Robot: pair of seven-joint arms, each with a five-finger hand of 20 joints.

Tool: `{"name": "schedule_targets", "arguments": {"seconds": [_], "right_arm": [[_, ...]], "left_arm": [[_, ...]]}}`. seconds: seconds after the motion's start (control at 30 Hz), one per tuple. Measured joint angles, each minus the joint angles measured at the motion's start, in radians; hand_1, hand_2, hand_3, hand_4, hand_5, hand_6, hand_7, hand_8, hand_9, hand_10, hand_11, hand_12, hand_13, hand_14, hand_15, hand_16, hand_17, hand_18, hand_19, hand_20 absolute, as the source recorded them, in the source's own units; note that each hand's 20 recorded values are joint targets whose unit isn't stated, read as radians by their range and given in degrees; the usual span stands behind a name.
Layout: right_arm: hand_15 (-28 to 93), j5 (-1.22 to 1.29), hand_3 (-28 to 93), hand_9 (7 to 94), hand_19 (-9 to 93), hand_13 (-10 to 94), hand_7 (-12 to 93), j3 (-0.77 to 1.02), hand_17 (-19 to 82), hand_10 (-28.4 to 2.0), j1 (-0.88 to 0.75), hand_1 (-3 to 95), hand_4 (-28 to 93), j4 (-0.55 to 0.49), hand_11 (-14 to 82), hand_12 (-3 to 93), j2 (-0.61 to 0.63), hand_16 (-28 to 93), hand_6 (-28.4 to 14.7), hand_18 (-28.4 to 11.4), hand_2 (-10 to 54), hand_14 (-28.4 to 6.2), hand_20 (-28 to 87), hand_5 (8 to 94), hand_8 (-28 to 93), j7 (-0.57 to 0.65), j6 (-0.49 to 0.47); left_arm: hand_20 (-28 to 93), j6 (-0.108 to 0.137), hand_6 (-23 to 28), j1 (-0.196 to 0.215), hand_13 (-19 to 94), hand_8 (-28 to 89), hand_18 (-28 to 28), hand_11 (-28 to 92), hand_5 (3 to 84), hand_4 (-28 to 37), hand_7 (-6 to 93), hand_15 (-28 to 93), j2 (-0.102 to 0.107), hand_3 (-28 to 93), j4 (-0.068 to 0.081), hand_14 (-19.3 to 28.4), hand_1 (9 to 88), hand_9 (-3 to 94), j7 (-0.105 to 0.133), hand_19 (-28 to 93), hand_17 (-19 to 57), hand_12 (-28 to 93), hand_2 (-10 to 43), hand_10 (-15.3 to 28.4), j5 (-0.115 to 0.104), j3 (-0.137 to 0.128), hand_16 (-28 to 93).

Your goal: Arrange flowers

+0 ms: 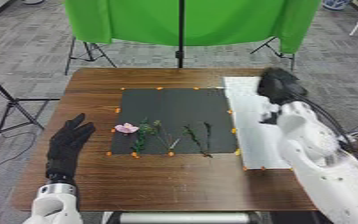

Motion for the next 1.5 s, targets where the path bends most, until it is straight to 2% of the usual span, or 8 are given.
{"name": "schedule_targets", "arguments": {"seconds": [0.1, 0.2, 0.33, 0.47, 0.67, 0.77, 1.1, 1.5], "right_arm": [[58, 0.030, 55, 91.9, 93, 92, 16, -0.125, 68, -9.3, 0.134, 66.9, -13, 0.041, 6.9, 37.2, -0.050, 35, -2.3, -8.9, -9.5, -0.8, 55, 80.8, 12, -0.082, -0.015], [59, 0.025, 54, 91.6, 93, 92, 16, -0.215, 68, -9.6, 0.244, 67.8, -13, 0.131, 6.9, 37.2, -0.149, 35, -2.6, -8.7, -9.5, -0.9, 56, 80.7, 12, -0.152, -0.082], [59, -0.028, 54, 91.2, 93, 91, 16, -0.304, 67, -10.2, 0.323, 68.4, -13, 0.230, 7.0, 37.2, -0.288, 35, -2.7, -8.7, -9.5, -1.0, 56, 80.6, 13, -0.168, -0.209], [60, -0.080, 54, 91.2, 93, 91, 16, -0.352, 67, -10.2, 0.336, 68.8, -13, 0.300, 7.0, 37.1, -0.407, 35, -2.7, -8.6, -9.5, -1.0, 57, 80.6, 12, -0.178, -0.246], [61, -0.113, 54, 91.0, 93, 91, 16, -0.389, 67, -10.1, 0.321, 68.9, -13, 0.361, 7.0, 37.0, -0.507, 35, -2.4, -8.8, -9.5, -1.0, 58, 80.0, 12, -0.206, -0.244], [62, -0.172, 54, 91.0, 93, 91, 17, -0.391, 67, -9.8, 0.322, 68.5, -13, 0.408, 6.8, 36.7, -0.541, 35, -2.1, -9.0, -9.5, -1.1, 58, 79.9, 12, -0.239, -0.242], [62, -0.339, 56, 90.1, 93, 91, 18, -0.353, 67, -8.9, 0.332, 65.2, -14, 0.541, 6.3, 36.7, -0.631, 34, -0.7, -9.1, -9.5, -0.9, 59, 78.4, 11, -0.293, -0.222], [61, -0.349, 53, 87.8, 93, 91, 15, -0.335, 67, -9.4, 0.333, 59.3, -15, 0.554, 7.2, 35.1, -0.646, 34, -0.9, -9.2, -9.5, -0.7, 58, 72.2, 9, -0.290, -0.226]], "left_arm": [[27, 0.000, 4.0, -0.003, 39, -7, 12.9, 19, 44.3, -27.9, 10.1, 15, 0.000, 65, 0.001, 15.5, 19.1, 48.2, 0.000, 15, 9.5, 13, 6.7, 13.5, 0.000, 0.001, 3], [26, 0.000, 4.0, -0.008, 38, -7, 12.9, 19, 44.6, -28.2, 10.2, 15, 0.000, 61, 0.003, 16.0, 18.1, 48.5, 0.002, 15, 9.4, 13, 13.2, 13.7, -0.003, 0.004, 3], [26, -0.001, 4.0, -0.021, 39, -7, 12.9, 19, 46.3, -28.3, 10.4, 16, 0.002, 49, 0.009, 16.4, 24.5, 50.2, 0.003, 15, 9.6, 13, 27.9, 14.4, -0.008, 0.014, 2], [26, 0.008, 4.3, -0.041, 40, -6, 12.7, 19, 47.5, -28.3, 10.2, 17, 0.006, 45, 0.015, 16.8, 29.0, 51.7, 0.003, 15, 10.0, 13, 32.4, 14.9, -0.016, 0.029, 1], [26, 0.039, 4.7, -0.045, 40, -6, 12.6, 19, 47.9, -28.3, 10.0, 18, 0.015, 45, 0.013, 17.2, 28.4, 52.5, 0.003, 16, 10.2, 13, 33.4, 16.0, -0.028, 0.042, 1], [26, 0.045, 4.8, -0.045, 40, -6, 12.6, 19, 47.9, -28.3, 10.0, 19, 0.020, 46, 0.013, 17.5, 27.6, 52.6, 0.003, 16, 10.1, 13, 33.5, 16.7, -0.031, 0.045, 1], [26, 0.043, 5.3, -0.060, 39, -6, 12.6, 19, 47.8, -28.3, 8.8, 20, 0.034, 49, 0.015, 18.1, 26.0, 52.7, 0.002, 17, 9.8, 13, 32.9, 17.2, -0.020, 0.054, 0], [26, 0.039, 5.0, -0.063, 39, -7, 12.4, 20, 45.5, -28.3, 9.2, 19, 0.036, 56, 0.015, 16.5, 21.2, 49.5, 0.000, 17, 9.6, 12, 29.2, 15.1, -0.018, 0.054, 0]]}}
